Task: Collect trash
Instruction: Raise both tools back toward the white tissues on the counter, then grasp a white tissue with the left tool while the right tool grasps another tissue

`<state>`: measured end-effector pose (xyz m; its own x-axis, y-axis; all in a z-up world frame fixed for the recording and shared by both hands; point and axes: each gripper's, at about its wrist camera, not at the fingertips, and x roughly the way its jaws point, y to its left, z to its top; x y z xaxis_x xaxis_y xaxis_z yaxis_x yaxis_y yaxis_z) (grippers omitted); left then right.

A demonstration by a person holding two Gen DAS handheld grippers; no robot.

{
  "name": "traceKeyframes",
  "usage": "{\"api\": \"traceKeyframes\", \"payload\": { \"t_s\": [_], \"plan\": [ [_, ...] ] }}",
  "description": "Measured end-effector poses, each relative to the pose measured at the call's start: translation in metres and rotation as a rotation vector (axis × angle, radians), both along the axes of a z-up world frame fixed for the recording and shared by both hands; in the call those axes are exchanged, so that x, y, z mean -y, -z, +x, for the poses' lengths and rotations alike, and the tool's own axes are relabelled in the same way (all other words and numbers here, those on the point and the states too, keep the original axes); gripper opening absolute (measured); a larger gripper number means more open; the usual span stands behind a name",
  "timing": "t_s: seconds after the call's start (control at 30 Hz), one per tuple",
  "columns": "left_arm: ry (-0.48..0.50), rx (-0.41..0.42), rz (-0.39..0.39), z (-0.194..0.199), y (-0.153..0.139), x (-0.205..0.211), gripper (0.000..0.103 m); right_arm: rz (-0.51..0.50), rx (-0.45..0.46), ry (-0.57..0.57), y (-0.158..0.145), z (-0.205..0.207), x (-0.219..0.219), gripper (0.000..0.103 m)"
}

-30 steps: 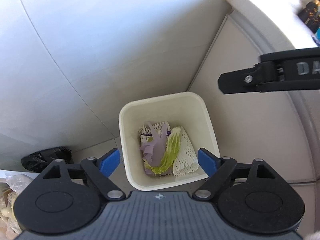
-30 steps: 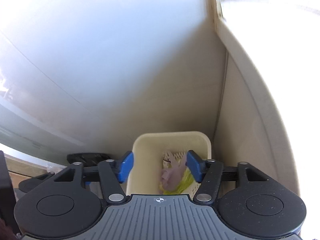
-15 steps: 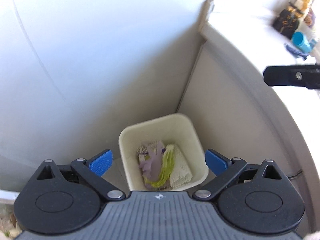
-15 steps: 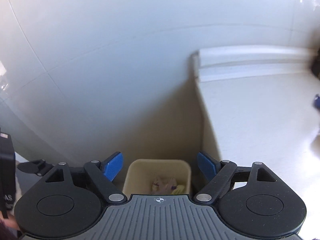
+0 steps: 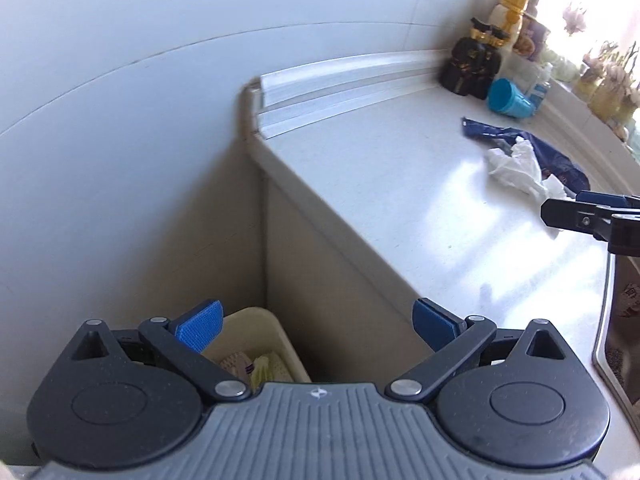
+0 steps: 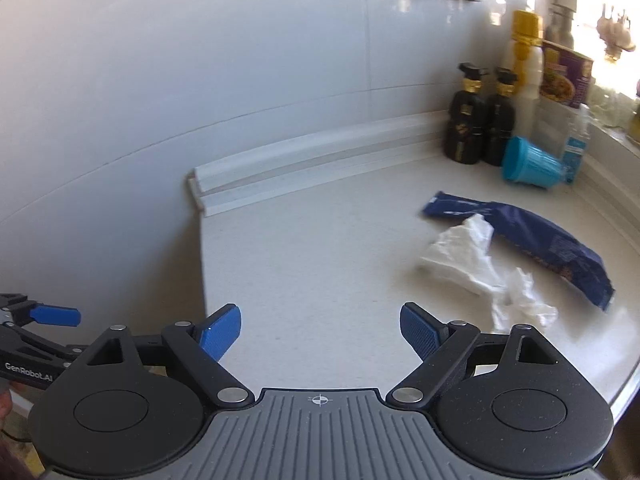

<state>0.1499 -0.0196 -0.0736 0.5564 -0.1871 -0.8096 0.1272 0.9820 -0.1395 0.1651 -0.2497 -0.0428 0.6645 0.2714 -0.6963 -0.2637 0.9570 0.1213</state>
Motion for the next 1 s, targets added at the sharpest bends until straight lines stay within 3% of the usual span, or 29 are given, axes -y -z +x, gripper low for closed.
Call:
{"api": "traceKeyframes", "payload": {
  "t_s": [0.47, 0.73, 1.0],
  "plan": [
    [0.192, 0.090, -0.071, 0.061, -0.005, 0.120, 0.101, -0.058, 0.010, 0.194, 0.023, 0.014, 0.104, 0.089],
    [0.230, 0.106, -0.159, 0.090, 0.005, 0.161, 0.099, -0.087, 0.005, 0.190, 0.041, 0.026, 0.123, 0.089],
    [0.247, 0.126, -0.237, 0.113, 0.013, 0.188, 0.084, -0.109, 0.002, 0.141, 0.055, 0.038, 0.123, 0.090]
  ]
}}
